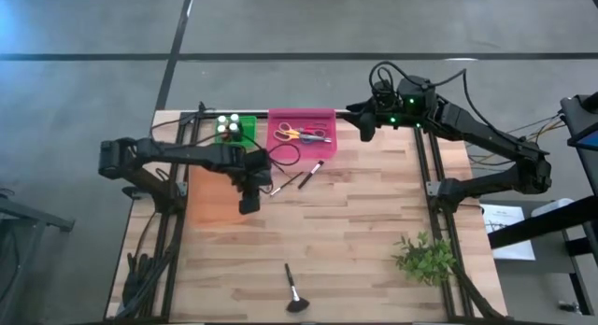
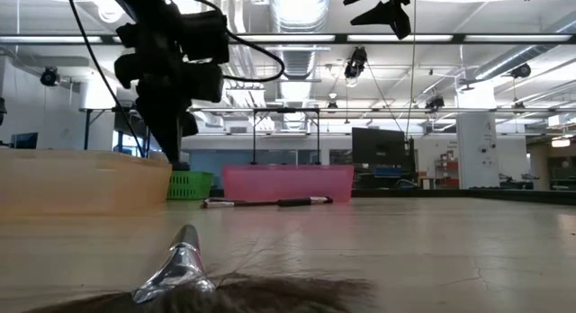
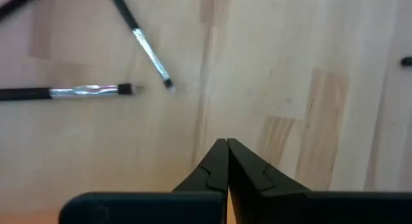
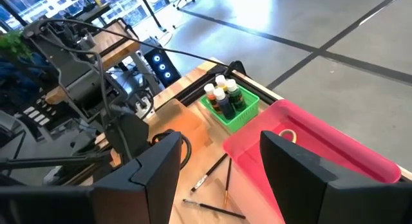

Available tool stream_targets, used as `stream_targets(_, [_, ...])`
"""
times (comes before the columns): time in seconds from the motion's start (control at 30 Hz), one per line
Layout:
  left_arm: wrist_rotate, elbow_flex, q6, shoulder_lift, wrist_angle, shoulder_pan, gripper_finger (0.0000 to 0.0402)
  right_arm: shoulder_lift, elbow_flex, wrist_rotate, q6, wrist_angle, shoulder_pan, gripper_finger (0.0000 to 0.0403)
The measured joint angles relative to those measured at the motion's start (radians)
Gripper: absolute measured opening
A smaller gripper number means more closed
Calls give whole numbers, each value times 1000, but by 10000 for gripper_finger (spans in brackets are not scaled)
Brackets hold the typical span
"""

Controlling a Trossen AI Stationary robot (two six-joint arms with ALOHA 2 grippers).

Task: Pick & Place Paint Supplies
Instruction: Put the black paintbrush into the orange bin

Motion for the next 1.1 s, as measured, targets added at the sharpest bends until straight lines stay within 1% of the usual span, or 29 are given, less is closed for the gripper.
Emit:
stream_targets(0.33, [26, -48, -8, 0, -58, -4, 7, 0, 0, -1, -18, 0, 0, 207])
stream_targets(0.53, [38, -50, -15, 0, -87, -5, 7, 0, 0, -2, -27, 0, 0, 207])
stream_targets(0.7, [69, -50, -16, 0, -100, -10, 7, 0, 0, -2, -34, 0, 0, 207])
stream_targets(0.9, [114, -52, -16, 0, -117, -39, 6, 0, 0, -2, -40, 0, 0, 207])
stream_targets(1.1, [118, -54, -24, 0, -126, -90, 6, 0, 0, -2, -44, 0, 0, 207])
